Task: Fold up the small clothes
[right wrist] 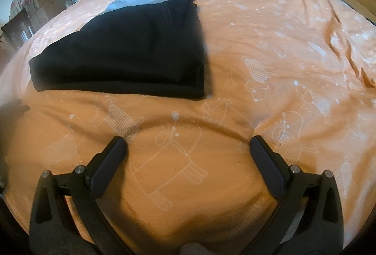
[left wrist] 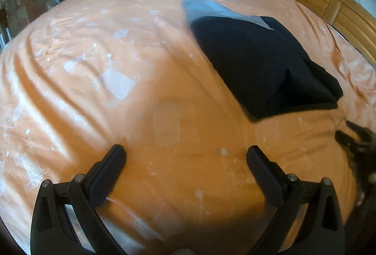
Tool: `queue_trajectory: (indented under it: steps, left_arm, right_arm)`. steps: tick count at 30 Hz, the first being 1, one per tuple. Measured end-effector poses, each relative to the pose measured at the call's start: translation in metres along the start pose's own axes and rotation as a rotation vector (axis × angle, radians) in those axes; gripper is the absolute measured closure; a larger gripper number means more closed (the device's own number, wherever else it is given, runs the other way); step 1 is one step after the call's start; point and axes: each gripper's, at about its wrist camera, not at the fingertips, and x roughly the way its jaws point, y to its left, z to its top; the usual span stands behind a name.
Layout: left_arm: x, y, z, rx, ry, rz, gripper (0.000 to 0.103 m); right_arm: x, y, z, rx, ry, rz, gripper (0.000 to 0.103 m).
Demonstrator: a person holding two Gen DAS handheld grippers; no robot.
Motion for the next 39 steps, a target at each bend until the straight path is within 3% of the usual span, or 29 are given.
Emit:
queue_trajectory:
  steps: [25, 39]
  left_arm:
    - [0.0032, -0.004, -0.0029, 0.032, 0.002, 0.034, 0.0]
    - [0.0029, -0.0059, -0.0053, 0.035, -0.016, 0.054, 0.0]
  right_arm:
    - [0.0014, 0.0018, 0.0018, 0.039, -0.006, -0.031, 0.0]
    - [0.0007, -0.006, 0.0024, 0.05, -0.007, 0.021, 0.0]
